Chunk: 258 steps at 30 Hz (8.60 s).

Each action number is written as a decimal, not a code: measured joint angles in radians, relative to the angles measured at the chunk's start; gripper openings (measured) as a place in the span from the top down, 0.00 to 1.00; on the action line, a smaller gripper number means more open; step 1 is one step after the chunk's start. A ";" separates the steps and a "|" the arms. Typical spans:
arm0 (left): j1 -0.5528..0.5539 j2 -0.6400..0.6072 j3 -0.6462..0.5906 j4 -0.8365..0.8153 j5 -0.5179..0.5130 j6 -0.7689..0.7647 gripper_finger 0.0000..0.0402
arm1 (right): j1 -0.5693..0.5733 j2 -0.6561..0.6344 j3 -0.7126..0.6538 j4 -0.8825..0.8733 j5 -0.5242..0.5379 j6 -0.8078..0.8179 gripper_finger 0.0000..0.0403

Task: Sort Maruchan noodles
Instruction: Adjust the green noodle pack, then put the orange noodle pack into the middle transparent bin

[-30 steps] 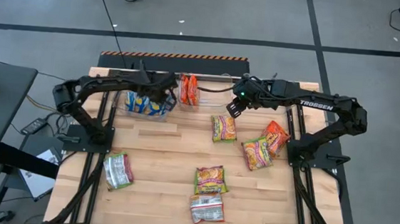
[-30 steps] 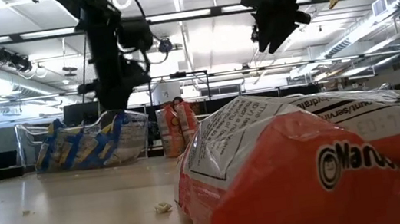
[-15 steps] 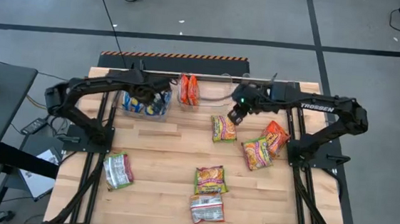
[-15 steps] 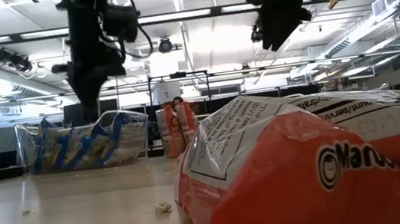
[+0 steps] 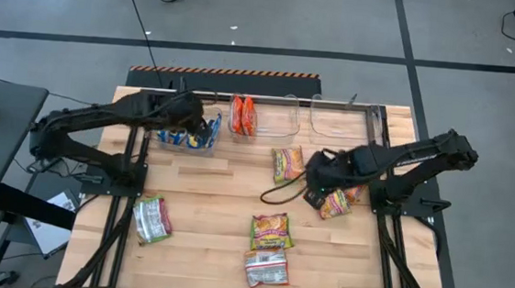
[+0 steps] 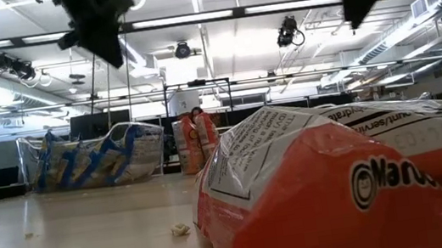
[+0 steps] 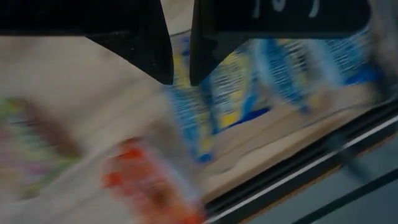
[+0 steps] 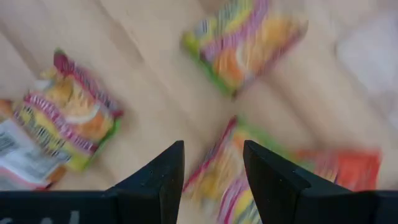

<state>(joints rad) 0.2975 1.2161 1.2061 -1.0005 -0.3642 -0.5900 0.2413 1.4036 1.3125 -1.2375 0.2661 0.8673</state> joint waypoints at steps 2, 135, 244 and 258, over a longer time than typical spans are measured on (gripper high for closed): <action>-0.060 -0.020 -0.002 0.070 0.002 -0.002 0.85 | 0.029 0.000 0.000 -0.048 -0.023 0.108 0.57; -0.626 -0.086 -0.002 0.155 -0.369 -0.277 0.85 | -0.468 -0.131 -0.802 0.767 -0.637 -0.448 0.95; -0.413 -0.490 0.029 0.000 -0.033 0.282 0.85 | 0.494 0.658 0.403 0.410 -0.139 -0.581 0.47; -0.412 -0.470 0.029 0.195 -0.178 0.490 0.85 | 0.580 0.698 0.240 0.775 0.209 -1.020 0.41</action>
<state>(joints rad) -0.1143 0.7462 1.2350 -0.8055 -0.5417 -0.1000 0.8215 2.1019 1.5521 -0.4622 0.4748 -0.1524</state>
